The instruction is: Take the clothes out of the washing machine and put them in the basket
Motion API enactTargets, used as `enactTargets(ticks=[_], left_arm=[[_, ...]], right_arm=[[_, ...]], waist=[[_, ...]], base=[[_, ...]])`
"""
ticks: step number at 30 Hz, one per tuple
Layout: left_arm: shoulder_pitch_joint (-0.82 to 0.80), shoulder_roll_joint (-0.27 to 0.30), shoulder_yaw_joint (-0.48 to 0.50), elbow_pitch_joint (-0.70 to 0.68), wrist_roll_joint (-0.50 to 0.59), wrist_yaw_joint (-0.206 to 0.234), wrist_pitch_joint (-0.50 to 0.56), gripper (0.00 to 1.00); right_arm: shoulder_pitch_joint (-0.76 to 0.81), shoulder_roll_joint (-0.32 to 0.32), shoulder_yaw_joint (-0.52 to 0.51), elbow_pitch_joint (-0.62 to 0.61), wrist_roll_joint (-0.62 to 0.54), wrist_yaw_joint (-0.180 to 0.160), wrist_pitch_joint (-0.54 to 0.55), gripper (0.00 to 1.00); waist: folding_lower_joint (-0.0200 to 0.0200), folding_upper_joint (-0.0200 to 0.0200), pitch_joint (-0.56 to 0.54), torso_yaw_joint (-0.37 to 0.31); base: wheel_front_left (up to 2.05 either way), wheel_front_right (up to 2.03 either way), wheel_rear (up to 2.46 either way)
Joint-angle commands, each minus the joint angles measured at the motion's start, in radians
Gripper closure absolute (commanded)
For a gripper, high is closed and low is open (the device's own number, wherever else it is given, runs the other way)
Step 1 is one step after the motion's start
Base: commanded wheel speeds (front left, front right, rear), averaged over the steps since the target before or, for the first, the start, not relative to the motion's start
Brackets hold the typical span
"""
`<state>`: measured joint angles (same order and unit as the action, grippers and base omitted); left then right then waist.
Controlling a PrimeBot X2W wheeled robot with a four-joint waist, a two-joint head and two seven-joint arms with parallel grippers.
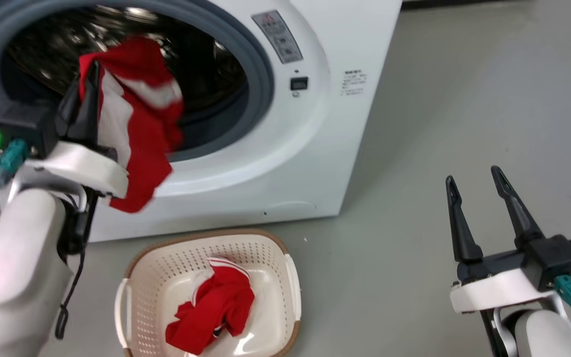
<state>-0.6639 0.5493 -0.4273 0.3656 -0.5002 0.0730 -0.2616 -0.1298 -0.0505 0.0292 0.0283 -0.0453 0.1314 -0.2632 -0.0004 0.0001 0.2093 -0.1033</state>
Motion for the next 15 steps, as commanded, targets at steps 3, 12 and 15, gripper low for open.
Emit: enactTargets(ticks=[3, 12, 15], left_arm=[[0.087, -0.008, 0.033, -0.132, 0.03, 0.034, -0.004, 1.0], [0.323, -0.032, 0.06, -0.393, 0.056, 0.105, -0.004, 1.0], [0.378, -0.029, 0.045, -0.424, 0.05, 0.104, -0.003, 1.0]], right_arm=[[0.028, 0.001, -0.003, 0.005, -0.008, -0.001, -0.002, 0.0], [0.059, 0.001, 0.001, 0.008, -0.013, -0.001, -0.002, 0.0], [0.063, 0.001, 0.004, 0.003, -0.018, -0.001, -0.002, 0.0]], waist=[[0.0004, -0.0001, -0.051, 0.036], [0.0004, -0.0001, -0.105, 0.062], [0.0004, -0.0001, -0.104, 0.066]], base=[[0.0, 0.0, 0.0], [0.0, 0.0, 0.0], [0.0, 0.0, 0.0]])
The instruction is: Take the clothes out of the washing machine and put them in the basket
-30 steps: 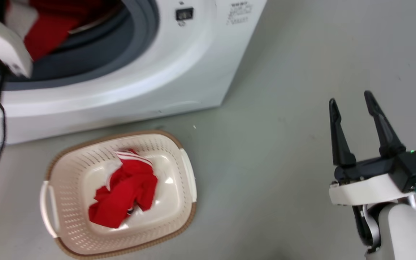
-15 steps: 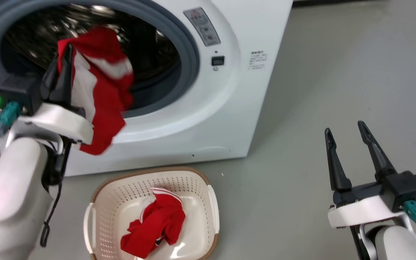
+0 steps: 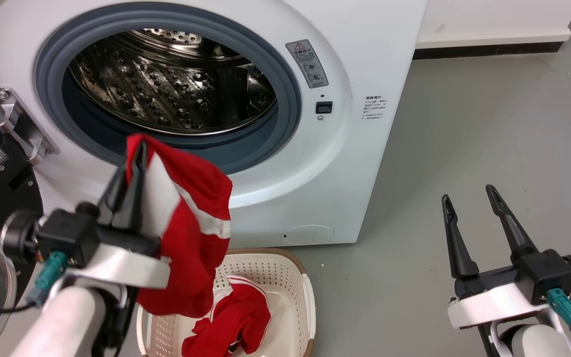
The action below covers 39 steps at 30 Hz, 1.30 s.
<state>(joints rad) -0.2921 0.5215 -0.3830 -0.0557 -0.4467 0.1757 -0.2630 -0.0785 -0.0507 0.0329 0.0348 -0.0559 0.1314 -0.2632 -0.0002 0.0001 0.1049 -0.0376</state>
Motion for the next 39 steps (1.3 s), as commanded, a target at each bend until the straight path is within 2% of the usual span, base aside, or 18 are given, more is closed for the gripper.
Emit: enactTargets(ticks=[1, 8, 10, 11, 18, 24, 30, 39], left_arm=[[0.024, 0.001, -0.005, -0.006, -0.006, 0.001, 0.0, 1.0], [0.092, -0.007, -0.044, 0.045, -0.021, -0.019, 0.006, 1.0], [0.102, -0.031, -0.055, 0.075, -0.041, -0.033, 0.005, 1.0], [0.098, -0.042, -0.072, 0.153, -0.038, -0.05, 0.003, 1.0], [0.03, -0.07, -0.096, 0.412, -0.035, -0.139, -0.002, 1.0], [-0.078, -0.079, -0.104, 0.643, -0.009, -0.179, -0.003, 1.0], [-0.193, -0.096, -0.111, 0.847, 0.015, -0.203, -0.003, 1.0], [-0.313, -0.13, -0.094, 1.024, 0.028, -0.209, -0.002, 1.0]], right_arm=[[0.012, 0.001, 0.001, -0.005, -0.008, -0.001, -0.002, 0.0], [-0.001, 0.001, 0.011, -0.012, -0.01, -0.001, -0.002, 0.0], [-0.009, 0.001, 0.015, -0.013, -0.011, -0.001, -0.002, 0.0], [-0.03, 0.001, 0.022, -0.018, -0.009, -0.001, -0.002, 0.0], [-0.072, 0.001, 0.032, -0.036, 0.0, -0.001, -0.002, 0.0], [-0.113, 0.001, 0.024, -0.057, 0.009, -0.001, -0.002, 0.0], [-0.152, 0.001, 0.021, -0.077, 0.029, -0.001, -0.002, 0.0], [-0.179, 0.001, 0.006, -0.097, 0.049, -0.001, -0.002, 0.0]], waist=[[0.0002, -0.0001, 0.002, 0.0], [0.0002, -0.0001, 0.041, -0.01], [0.0002, -0.0001, 0.057, -0.018], [0.0002, -0.0001, 0.091, -0.036], [0.0002, -0.0001, 0.205, -0.088], [0.0002, -0.0001, 0.33, -0.132], [0.0002, -0.0001, 0.441, -0.18], [0.0002, -0.0001, 0.552, -0.216]], base=[[0.0, 0.0, 0.0], [0.0, 0.0, 0.0], [0.0, 0.0, 0.0], [0.0, 0.0, 0.0], [0.0, 0.0, 0.0], [0.0, 0.0, 0.0], [0.0, 0.0, 0.0], [0.0, 0.0, 0.0]])
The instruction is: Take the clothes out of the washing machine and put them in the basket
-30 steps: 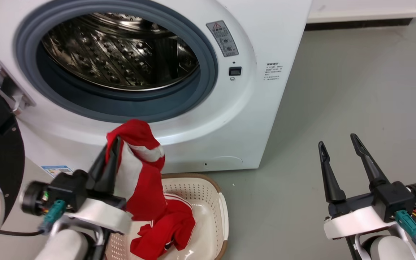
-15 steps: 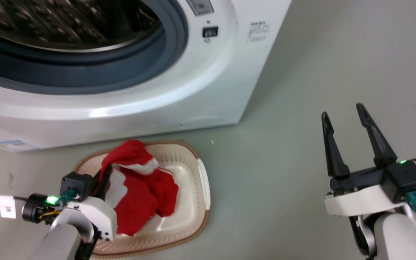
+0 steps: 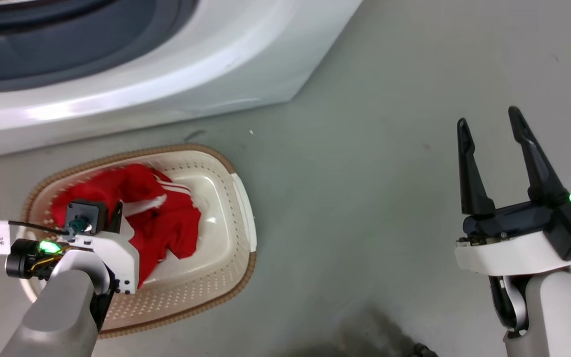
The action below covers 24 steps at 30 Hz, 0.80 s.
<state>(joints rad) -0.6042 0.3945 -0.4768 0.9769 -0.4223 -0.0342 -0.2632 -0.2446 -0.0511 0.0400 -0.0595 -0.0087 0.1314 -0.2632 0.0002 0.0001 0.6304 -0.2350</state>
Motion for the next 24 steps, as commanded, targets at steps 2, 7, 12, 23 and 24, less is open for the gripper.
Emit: enactTargets(ticks=[2, 7, 12, 23, 24], left_arm=[[-0.024, -0.01, 0.006, 0.024, 0.004, -0.002, -0.002, 1.0], [-0.059, -0.024, 0.019, 0.087, 0.013, 0.004, -0.002, 1.0], [-0.06, -0.047, 0.035, 0.124, 0.012, 0.016, -0.002, 1.0], [0.016, -0.087, 0.123, -0.022, 0.024, -0.025, -0.002, 0.0], [0.033, -0.092, 0.133, -0.048, 0.031, -0.033, -0.002, 0.0]], right_arm=[[-0.015, 0.002, -0.002, -0.007, 0.003, -0.001, -0.002, 0.0], [-0.03, 0.002, -0.008, -0.014, -0.004, -0.001, -0.002, 0.0], [-0.043, 0.001, -0.006, -0.01, -0.012, -0.001, -0.002, 0.0], [-0.018, 0.001, -0.024, 0.024, -0.038, -0.001, -0.002, 0.0], [-0.01, 0.001, -0.027, 0.029, -0.042, -0.001, -0.002, 0.0]], waist=[[-0.0002, -0.0001, 0.049, -0.024], [-0.0002, -0.0001, 0.083, -0.024], [-0.0002, -0.0001, 0.083, -0.023], [-0.0002, -0.0001, -0.046, 0.036], [-0.0002, -0.0001, -0.07, 0.045]], base=[[0.0, 0.0, 0.0], [0.0, 0.0, 0.0], [0.0, 0.0, 0.0], [0.0, 0.0, 0.0], [0.0, 0.0, 0.0]])
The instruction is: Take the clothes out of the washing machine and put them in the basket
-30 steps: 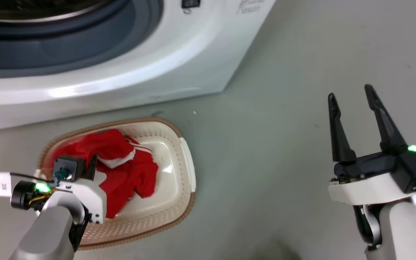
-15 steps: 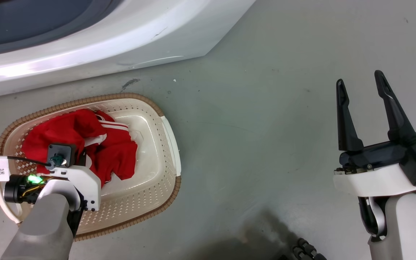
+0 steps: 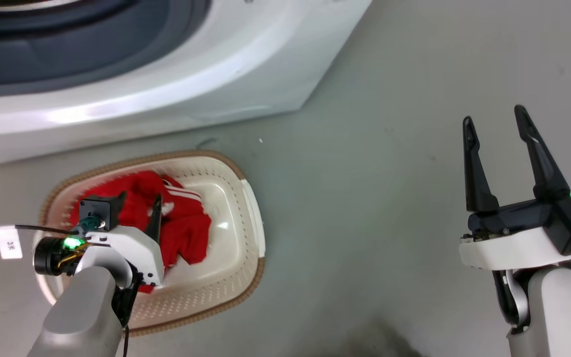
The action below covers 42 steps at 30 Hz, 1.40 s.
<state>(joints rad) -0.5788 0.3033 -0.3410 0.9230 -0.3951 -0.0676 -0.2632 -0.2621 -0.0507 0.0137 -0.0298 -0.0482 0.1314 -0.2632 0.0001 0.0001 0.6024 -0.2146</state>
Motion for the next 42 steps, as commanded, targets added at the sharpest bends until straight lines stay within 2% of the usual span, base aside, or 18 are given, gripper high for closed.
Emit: enactTargets(ticks=[1, 2, 10, 18, 25, 30, 42], left_arm=[[0.024, -0.004, 0.014, -0.022, 0.007, -0.004, -0.002, 0.0], [0.069, -0.015, 0.069, -0.098, 0.023, -0.008, -0.002, 0.0], [0.192, -0.068, 0.216, -0.325, 0.097, -0.011, -0.002, 0.0], [0.332, -0.131, 0.329, -0.597, 0.208, -0.03, -0.002, 0.0], [0.444, -0.166, 0.333, -0.809, 0.316, -0.04, -0.002, 0.0], [0.548, -0.207, 0.347, -0.941, 0.354, -0.01, -0.002, 0.0], [0.563, -0.206, 0.318, -0.983, 0.414, 0.034, -0.002, 0.0]], right_arm=[[0.015, 0.001, -0.002, 0.004, -0.006, -0.001, -0.002, 0.0], [0.034, 0.001, -0.014, 0.018, -0.013, -0.001, -0.002, 0.0], [0.109, 0.0, -0.052, 0.055, -0.034, -0.001, -0.002, 0.0], [0.166, 0.001, -0.084, 0.062, -0.044, -0.001, -0.002, 0.0], [0.201, 0.001, -0.105, 0.069, -0.034, -0.001, -0.002, 0.0], [0.229, 0.001, -0.083, 0.075, -0.017, -0.001, -0.002, 0.0], [0.205, 0.001, -0.063, 0.064, -0.025, -0.001, -0.002, 0.0]], waist=[[-0.0001, -0.0001, -0.063, 0.033], [-0.0001, -0.0001, -0.129, 0.061], [-0.0001, -0.0001, -0.308, 0.137], [-0.0001, -0.0001, -0.427, 0.193], [-0.0001, -0.0001, -0.489, 0.223], [-0.0001, -0.0001, -0.505, 0.218], [-0.0001, -0.0001, -0.45, 0.187]], base=[[0.0, 0.0, 0.0], [0.0, 0.0, 0.0], [0.0, 0.0, 0.0], [0.0, 0.0, 0.0], [0.0, 0.0, 0.0], [0.0, 0.0, 0.0], [0.0, 0.0, 0.0]])
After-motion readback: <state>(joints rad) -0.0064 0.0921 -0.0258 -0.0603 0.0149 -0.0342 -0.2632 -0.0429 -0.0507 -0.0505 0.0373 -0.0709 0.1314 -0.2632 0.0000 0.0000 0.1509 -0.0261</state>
